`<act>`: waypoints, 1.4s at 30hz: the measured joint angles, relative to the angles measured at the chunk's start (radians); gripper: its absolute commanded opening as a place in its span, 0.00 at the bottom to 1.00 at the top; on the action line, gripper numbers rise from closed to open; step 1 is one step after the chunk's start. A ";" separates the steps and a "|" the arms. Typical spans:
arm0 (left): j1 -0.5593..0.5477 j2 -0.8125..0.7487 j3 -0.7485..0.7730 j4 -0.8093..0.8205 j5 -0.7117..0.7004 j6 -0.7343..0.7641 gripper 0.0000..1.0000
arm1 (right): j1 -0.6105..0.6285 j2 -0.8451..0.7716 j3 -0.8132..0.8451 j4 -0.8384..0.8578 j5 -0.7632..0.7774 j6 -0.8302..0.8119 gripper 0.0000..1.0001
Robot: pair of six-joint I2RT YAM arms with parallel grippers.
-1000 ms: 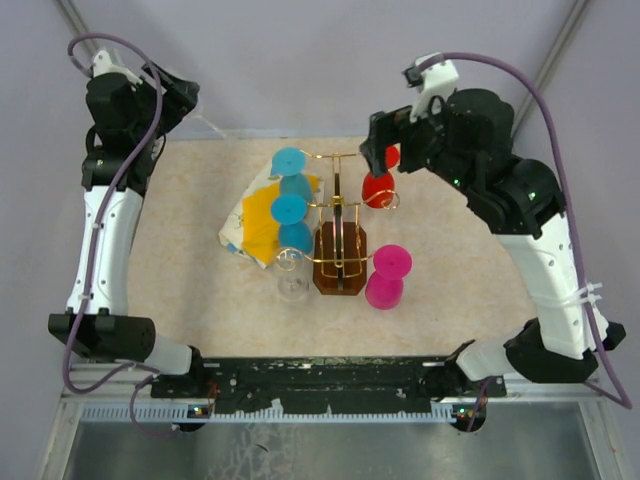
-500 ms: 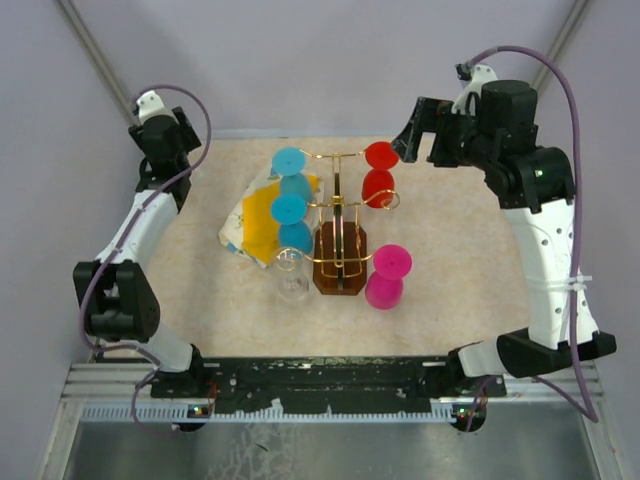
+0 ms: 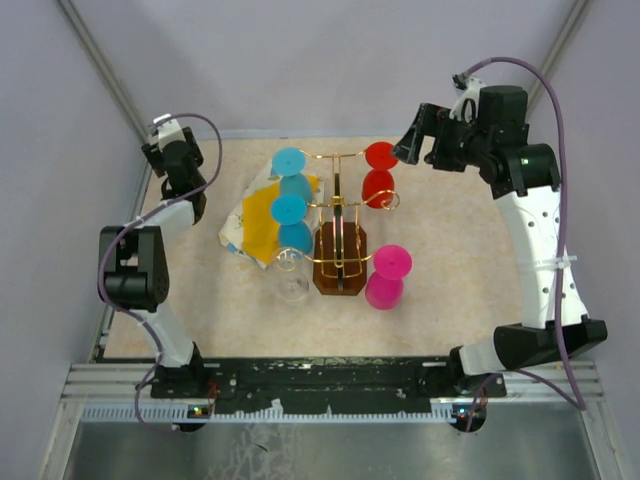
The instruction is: Take the wine glass off the wine glass rack
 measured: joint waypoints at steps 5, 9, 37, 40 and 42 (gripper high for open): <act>0.015 0.080 -0.016 0.100 -0.014 0.058 0.56 | -0.004 0.018 -0.016 0.029 -0.026 0.000 0.90; 0.034 0.123 -0.016 0.159 -0.017 0.091 0.56 | -0.004 0.018 -0.021 0.044 -0.033 0.000 0.90; 0.088 0.225 -0.052 0.245 0.016 0.074 0.62 | -0.006 0.018 -0.119 0.101 -0.053 0.000 0.90; 0.086 0.223 -0.059 0.249 0.016 0.074 0.63 | -0.006 0.018 -0.121 0.102 -0.053 -0.001 0.90; 0.084 0.217 -0.066 0.252 0.016 0.074 0.68 | -0.006 0.016 -0.121 0.107 -0.053 -0.001 0.91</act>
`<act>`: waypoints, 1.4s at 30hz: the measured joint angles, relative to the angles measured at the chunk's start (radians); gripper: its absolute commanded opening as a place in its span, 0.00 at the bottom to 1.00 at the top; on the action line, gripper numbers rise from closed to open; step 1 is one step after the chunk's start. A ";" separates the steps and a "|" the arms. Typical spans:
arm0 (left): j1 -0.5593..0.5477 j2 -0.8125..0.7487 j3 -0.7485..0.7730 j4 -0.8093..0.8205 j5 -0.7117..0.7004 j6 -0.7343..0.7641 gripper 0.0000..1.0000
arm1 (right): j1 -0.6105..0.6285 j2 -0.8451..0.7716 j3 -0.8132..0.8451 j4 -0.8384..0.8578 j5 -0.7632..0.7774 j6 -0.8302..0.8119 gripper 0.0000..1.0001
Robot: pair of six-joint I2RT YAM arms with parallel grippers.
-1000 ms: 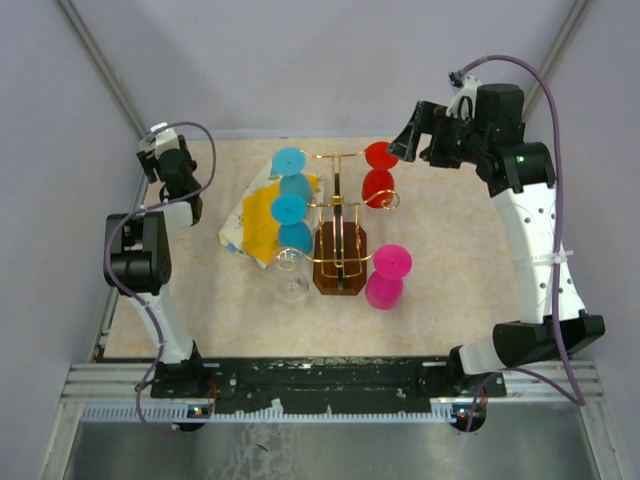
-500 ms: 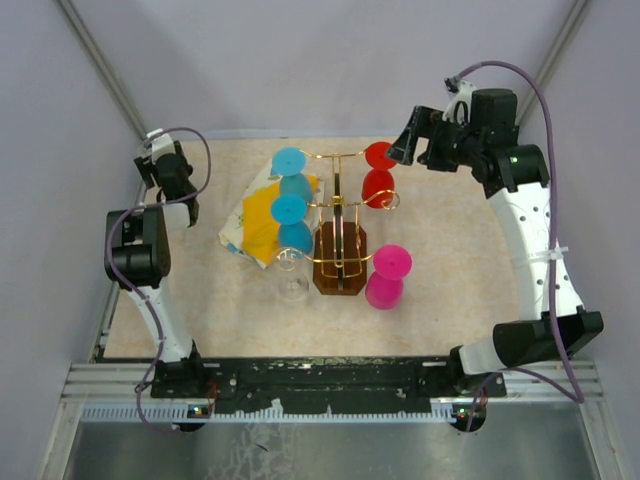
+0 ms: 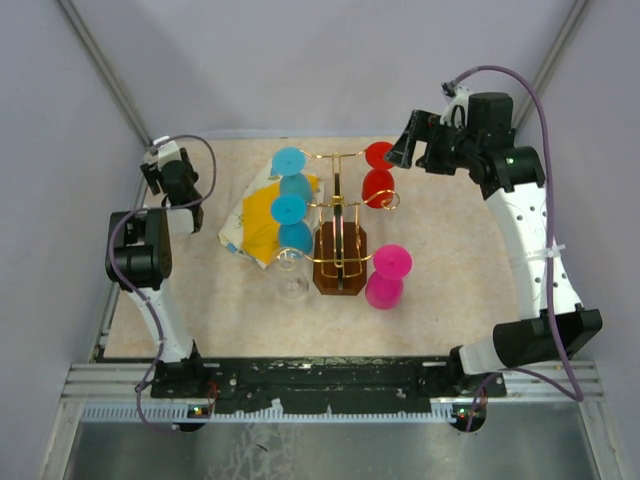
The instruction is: Take the wine glass off the wine glass rack
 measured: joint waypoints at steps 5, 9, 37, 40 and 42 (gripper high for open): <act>-0.012 -0.014 -0.023 0.008 -0.009 0.002 0.84 | 0.000 -0.002 -0.005 0.008 -0.001 0.000 0.91; -0.025 -0.037 -0.045 0.007 -0.014 0.002 0.87 | 0.000 -0.002 -0.010 0.009 -0.002 0.000 0.91; -0.138 -0.155 -0.087 -0.086 -0.010 -0.067 1.00 | -0.059 0.047 -0.150 0.166 -0.124 0.102 0.40; -0.138 -0.161 -0.088 -0.095 -0.008 -0.071 1.00 | -0.059 0.060 -0.150 0.185 -0.128 0.106 0.41; -0.138 -0.172 -0.092 -0.101 -0.007 -0.071 1.00 | -0.059 0.072 -0.150 0.196 -0.130 0.107 0.42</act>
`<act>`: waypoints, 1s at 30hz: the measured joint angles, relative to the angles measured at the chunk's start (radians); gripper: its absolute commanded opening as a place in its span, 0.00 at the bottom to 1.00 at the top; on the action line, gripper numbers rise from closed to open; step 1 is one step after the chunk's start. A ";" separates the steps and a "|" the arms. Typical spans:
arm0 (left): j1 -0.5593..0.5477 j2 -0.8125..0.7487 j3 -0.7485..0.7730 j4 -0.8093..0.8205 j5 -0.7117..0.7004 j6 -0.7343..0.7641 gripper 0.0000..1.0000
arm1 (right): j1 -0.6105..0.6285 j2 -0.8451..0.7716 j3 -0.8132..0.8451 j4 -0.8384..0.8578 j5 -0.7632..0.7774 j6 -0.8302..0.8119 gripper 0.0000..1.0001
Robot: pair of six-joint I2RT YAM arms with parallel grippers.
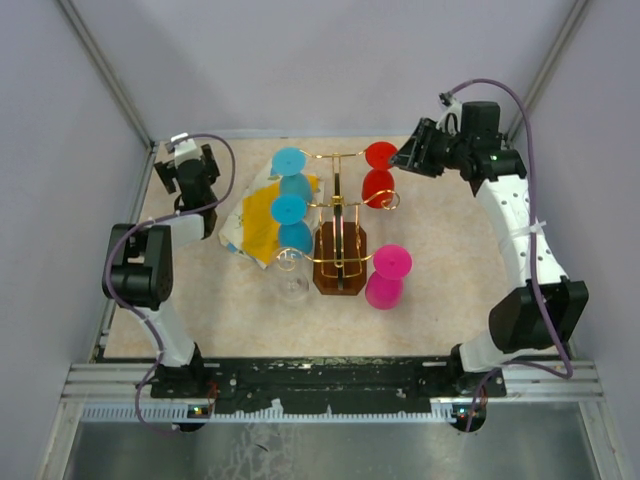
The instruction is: Take the wine glass off the wine glass rack
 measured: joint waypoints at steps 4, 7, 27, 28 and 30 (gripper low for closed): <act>0.000 -0.015 -0.003 -0.002 0.000 0.001 1.00 | 0.000 0.020 -0.003 0.018 -0.001 0.005 0.43; 0.000 -0.018 -0.010 -0.002 -0.001 0.002 1.00 | 0.000 0.027 -0.005 0.026 -0.001 0.008 0.43; 0.000 -0.066 -0.074 -0.026 -0.038 -0.003 1.00 | 0.000 0.034 -0.047 0.143 -0.058 0.049 0.07; 0.000 -0.066 -0.075 -0.026 -0.042 -0.003 1.00 | 0.000 0.032 -0.051 0.147 -0.061 0.049 0.06; 0.000 -0.068 -0.077 -0.028 -0.056 -0.003 1.00 | 0.000 0.032 -0.051 0.150 -0.066 0.050 0.06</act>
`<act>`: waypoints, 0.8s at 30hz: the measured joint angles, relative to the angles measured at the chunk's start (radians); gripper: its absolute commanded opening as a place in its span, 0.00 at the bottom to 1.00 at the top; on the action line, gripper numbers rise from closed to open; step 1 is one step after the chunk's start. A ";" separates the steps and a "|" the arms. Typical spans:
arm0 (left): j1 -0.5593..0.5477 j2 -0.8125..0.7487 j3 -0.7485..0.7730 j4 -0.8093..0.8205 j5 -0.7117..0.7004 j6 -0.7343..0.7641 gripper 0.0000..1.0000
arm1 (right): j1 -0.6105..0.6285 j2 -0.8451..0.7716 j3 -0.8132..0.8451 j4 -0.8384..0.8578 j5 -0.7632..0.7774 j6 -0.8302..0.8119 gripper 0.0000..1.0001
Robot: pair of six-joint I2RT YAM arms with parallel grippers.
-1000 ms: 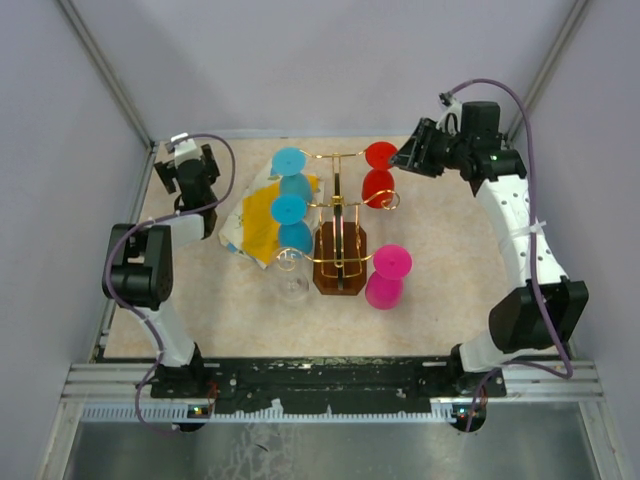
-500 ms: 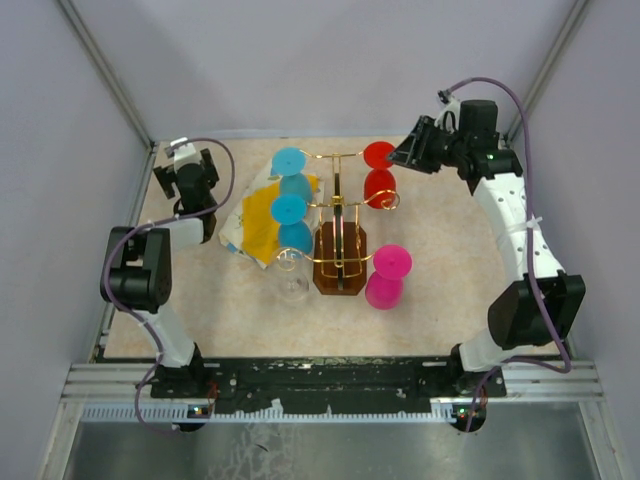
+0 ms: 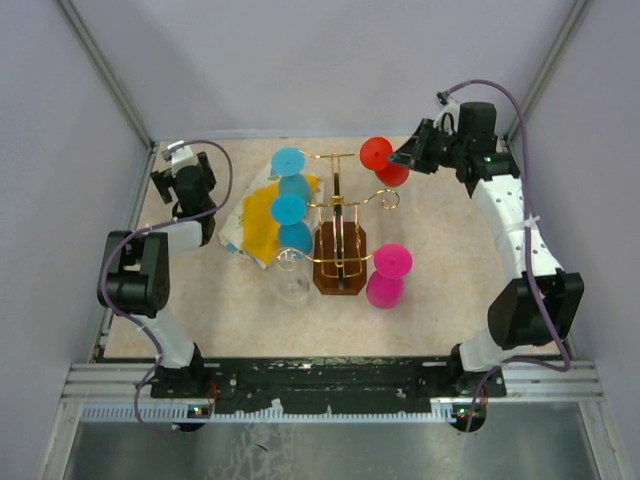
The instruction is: Take the wine glass off the wine glass rack
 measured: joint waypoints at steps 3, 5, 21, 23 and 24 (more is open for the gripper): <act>0.000 -0.008 -0.010 -0.006 -0.026 0.000 1.00 | -0.003 -0.002 -0.006 0.007 -0.006 0.000 0.05; 0.000 -0.014 -0.019 -0.006 -0.039 0.000 1.00 | -0.003 -0.002 -0.008 0.011 -0.009 0.000 0.04; 0.000 -0.061 -0.042 -0.096 -0.039 -0.049 1.00 | -0.004 -0.014 -0.025 0.036 -0.036 0.003 0.00; 0.000 -0.065 -0.042 -0.106 -0.039 -0.049 1.00 | -0.004 -0.016 -0.025 0.036 -0.039 0.007 0.00; 0.000 -0.069 -0.042 -0.111 -0.039 -0.049 1.00 | -0.004 -0.017 -0.026 0.036 -0.040 0.008 0.00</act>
